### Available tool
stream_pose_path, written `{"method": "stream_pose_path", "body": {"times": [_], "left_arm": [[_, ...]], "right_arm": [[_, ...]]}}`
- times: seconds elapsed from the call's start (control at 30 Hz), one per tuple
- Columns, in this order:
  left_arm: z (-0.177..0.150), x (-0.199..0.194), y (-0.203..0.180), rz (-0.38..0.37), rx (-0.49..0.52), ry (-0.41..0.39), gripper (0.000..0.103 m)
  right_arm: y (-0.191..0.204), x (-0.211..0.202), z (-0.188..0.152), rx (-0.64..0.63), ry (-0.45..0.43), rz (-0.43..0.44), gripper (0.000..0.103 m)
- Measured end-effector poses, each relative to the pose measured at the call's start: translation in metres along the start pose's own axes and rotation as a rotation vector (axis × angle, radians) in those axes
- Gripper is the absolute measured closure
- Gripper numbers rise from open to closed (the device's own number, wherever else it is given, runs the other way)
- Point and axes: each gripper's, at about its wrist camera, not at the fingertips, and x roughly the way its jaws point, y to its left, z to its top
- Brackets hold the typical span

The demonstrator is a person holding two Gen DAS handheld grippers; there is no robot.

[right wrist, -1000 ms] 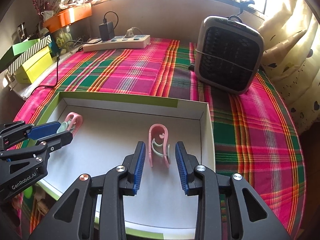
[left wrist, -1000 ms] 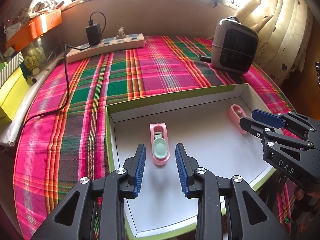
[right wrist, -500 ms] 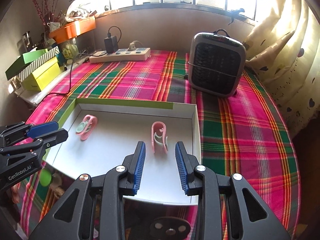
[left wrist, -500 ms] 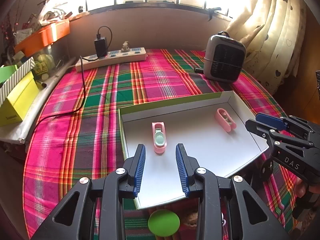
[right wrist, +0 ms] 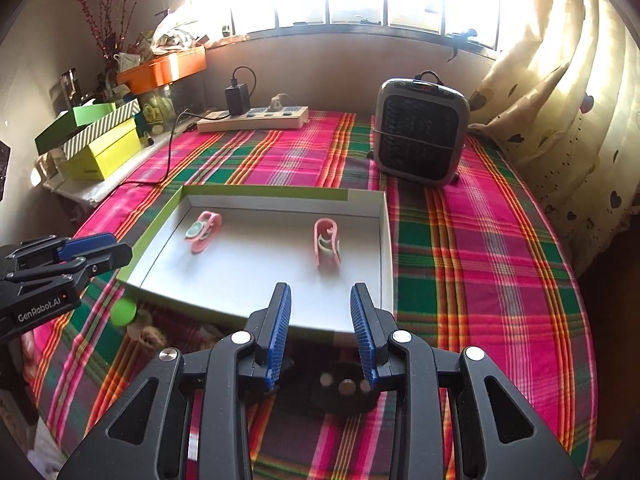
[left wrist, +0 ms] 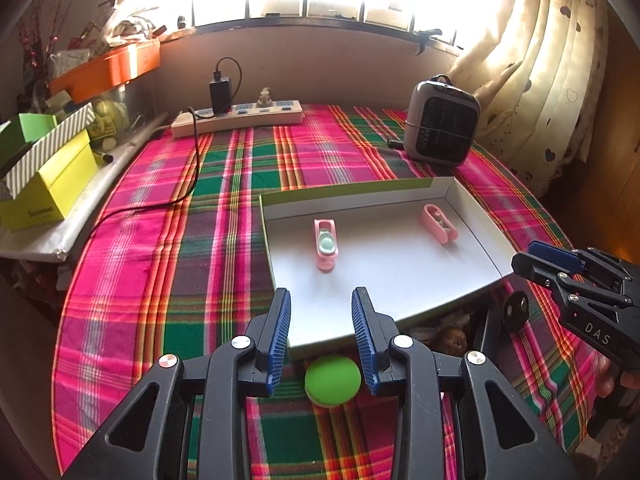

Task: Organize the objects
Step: 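Open the left tool to drop the pink holder while the right tool releases the pink clip, then move the right tool to the white round jar while the left tool approaches the green mushroom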

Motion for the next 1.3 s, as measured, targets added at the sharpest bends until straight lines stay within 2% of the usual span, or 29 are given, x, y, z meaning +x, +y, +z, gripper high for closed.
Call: {"method": "stream_pose_path", "body": {"times": [0.43,0.87,1.0,1.3], "left_arm": [[-0.035,-0.011,0.011,-0.015,-0.048,0.018,0.073],[-0.058,-0.013,0.018,-0.063,-0.086,0.037,0.069],[-0.063,-0.011,0.019,-0.070,-0.094,0.049,0.067],[-0.071,-0.008,0.018,-0.071,-0.100,0.067,0.066]], "right_arm": [[0.002,-0.009,-0.026,0.026,0.011,0.018,0.071],[0.018,-0.016,-0.058,0.031,0.033,0.101,0.071],[0.024,-0.018,-0.065,0.024,0.038,0.135,0.060],[0.046,-0.018,-0.078,-0.013,0.051,0.198,0.057]]}}
